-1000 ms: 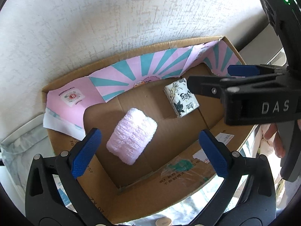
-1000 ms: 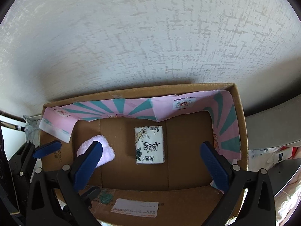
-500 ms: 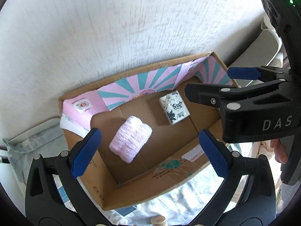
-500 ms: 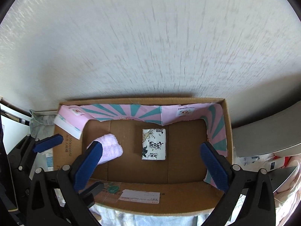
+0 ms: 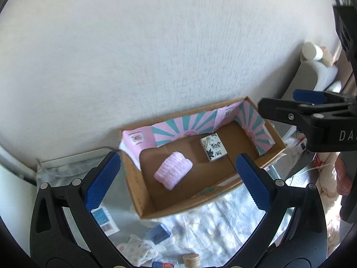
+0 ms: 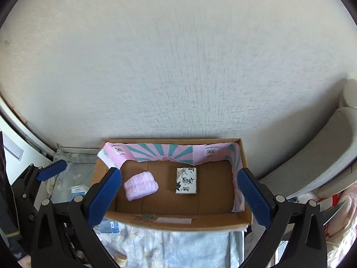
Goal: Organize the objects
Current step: 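Withdraw both tools from the box back toward the remaining items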
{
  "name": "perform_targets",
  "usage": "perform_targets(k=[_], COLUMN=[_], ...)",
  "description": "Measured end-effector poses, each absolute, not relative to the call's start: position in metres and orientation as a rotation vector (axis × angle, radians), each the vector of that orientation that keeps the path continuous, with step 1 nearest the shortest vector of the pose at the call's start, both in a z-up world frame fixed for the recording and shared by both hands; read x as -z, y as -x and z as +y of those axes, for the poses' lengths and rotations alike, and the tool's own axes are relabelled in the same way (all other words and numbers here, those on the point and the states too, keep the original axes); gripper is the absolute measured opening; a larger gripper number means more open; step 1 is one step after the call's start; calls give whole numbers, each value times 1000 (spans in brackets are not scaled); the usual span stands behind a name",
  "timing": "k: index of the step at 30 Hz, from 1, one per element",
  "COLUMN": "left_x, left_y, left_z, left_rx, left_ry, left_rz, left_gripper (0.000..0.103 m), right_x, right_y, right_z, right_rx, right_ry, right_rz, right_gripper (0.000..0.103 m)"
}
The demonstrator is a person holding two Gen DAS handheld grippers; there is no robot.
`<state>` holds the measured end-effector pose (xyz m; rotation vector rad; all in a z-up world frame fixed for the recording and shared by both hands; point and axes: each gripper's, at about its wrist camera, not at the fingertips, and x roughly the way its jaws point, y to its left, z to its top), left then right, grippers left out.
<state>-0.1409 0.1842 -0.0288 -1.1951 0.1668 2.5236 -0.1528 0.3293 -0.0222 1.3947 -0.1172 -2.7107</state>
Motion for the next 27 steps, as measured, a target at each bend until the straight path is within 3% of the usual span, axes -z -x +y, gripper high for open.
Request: perform_targets(k=[14,27], left_x=[-2,12], left_y=[41,-24], left_z=[145,129], left_rx=[-2681,-2712], left_ry=[1022,969], left_rz=[117,46], left_gripper=[103,103], right_x=[-6,17], right_y=[46,-34], right_z=[321,312], right_rx=[2817,2876], right_ry=[-1184,-1111], right_rz=[-99,-18], right_gripper=[103,103])
